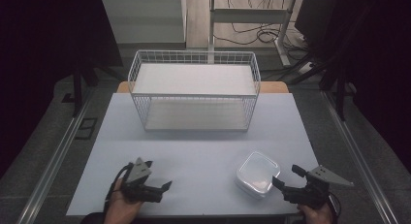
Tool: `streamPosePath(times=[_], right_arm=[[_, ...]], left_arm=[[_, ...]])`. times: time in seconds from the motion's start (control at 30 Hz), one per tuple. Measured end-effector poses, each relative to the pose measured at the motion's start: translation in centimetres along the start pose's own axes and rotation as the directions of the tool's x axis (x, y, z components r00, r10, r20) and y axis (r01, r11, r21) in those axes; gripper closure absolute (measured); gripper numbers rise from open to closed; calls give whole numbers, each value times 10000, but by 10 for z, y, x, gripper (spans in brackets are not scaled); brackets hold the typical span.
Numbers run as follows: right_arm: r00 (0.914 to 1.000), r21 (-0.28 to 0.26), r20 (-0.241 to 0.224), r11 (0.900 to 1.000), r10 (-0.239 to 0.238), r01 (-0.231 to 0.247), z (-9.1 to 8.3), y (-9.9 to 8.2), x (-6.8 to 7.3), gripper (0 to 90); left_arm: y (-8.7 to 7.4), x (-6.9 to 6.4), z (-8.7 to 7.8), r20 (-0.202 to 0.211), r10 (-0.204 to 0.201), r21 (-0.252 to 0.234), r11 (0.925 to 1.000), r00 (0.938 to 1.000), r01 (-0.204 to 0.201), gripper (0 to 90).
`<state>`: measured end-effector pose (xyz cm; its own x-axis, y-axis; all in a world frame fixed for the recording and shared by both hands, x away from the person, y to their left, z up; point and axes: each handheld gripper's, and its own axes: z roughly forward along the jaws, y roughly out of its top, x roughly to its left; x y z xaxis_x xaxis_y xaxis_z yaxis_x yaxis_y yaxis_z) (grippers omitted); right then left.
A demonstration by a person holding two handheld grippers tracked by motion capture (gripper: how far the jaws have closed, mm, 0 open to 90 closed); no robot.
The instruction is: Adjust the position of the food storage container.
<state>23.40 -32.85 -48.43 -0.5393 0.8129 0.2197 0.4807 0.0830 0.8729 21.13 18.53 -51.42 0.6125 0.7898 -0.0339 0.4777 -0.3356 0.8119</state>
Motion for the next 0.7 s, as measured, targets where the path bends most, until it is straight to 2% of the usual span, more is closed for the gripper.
streamPosePath(times=[0.07, 0.1, 0.13, 0.17, 0.2, 0.27, 0.37, 0.5, 0.7], right_arm=[[10000, 209, 20, 9998, 39, -39, 4, 0, -1, 30], [10000, 318, 41, 9995, -76, 75, 6, 1, -1, 26], [10000, 318, 41, 9995, -76, 75, 6, 1, -1, 26], [9993, 553, 103, 9978, -360, 354, 10, 0, 2, 11], [9993, 553, 103, 9978, -360, 354, 10, 0, 2, 11], [9972, 765, 143, 9944, -739, 726, 12, -1, 6, 0], [9968, 795, 318, 9943, -739, 711, 13, 1, 7, 0], [9969, 912, 328, 9935, -714, 681, 13, 2, 6, 0], [9919, 1333, 770, 9870, -1008, 900, 11, 6, 8, 53]], left_arm=[[-6, 7, 0, 136, -475, -366, 9982, 9988, 480, 36], [-6, 7, 0, 136, -475, -366, 9982, 9988, 480, 30], [-7, 9, 1, 250, -653, -438, 9968, 9975, 664, 30], [-7, 7, 4, 261, -521, -547, 9971, 9983, 534, 21], [-7, 7, 4, 261, -521, -547, 9971, 9983, 534, 16], [-7, 2, 5, 64, -101, -415, 9991, 9999, 103, 14], [-7, -3, 7, -72, 249, -129, 9996, 9997, -250, 13], [-8, -4, 8, -236, 352, 160, 9993, 9991, -349, 13], [-9, -1, 6, -308, 97, 140, 9999, 9995, -92, 12]])
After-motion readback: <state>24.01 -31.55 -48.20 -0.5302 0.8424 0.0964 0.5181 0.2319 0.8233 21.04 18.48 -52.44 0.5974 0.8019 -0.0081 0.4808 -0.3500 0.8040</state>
